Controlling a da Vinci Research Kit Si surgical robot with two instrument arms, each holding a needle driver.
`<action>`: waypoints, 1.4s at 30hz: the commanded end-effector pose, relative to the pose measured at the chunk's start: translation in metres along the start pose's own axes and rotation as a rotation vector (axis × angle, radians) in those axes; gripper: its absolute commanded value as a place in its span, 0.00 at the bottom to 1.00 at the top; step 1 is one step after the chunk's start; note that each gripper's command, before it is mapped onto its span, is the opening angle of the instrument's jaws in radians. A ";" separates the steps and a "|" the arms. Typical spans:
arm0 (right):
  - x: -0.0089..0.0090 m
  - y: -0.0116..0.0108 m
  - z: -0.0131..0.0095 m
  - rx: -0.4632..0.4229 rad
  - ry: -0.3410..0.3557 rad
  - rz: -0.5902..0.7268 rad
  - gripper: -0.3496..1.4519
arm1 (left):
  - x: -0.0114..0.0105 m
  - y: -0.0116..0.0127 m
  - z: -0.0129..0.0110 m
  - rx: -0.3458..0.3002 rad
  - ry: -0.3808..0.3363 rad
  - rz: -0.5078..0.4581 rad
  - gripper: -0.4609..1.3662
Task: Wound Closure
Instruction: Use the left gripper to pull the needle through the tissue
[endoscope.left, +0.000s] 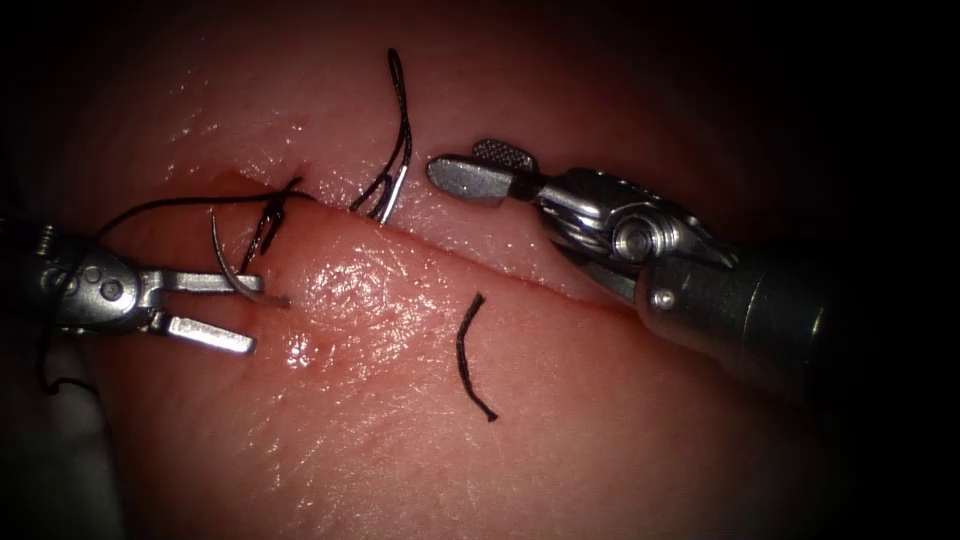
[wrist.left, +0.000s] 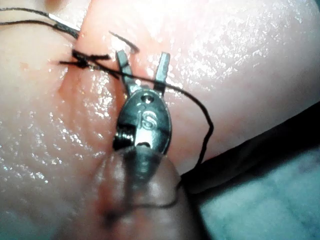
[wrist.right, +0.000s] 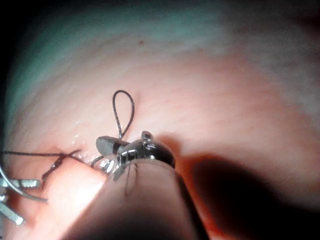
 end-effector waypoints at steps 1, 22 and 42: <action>0.0000 0.0000 -0.0001 0.000 0.000 0.000 0.63 | 0.0000 0.0000 0.0002 0.008 -0.001 -0.001 0.59; -0.0008 -0.0001 -0.0014 -0.001 0.003 -0.005 0.63 | 0.0004 -0.0018 0.0022 -0.079 0.093 -0.024 0.06; -0.0028 -0.0132 -0.0031 0.096 -0.067 -0.569 0.74 | 0.0034 -0.0001 0.0020 -0.146 0.095 -0.216 0.06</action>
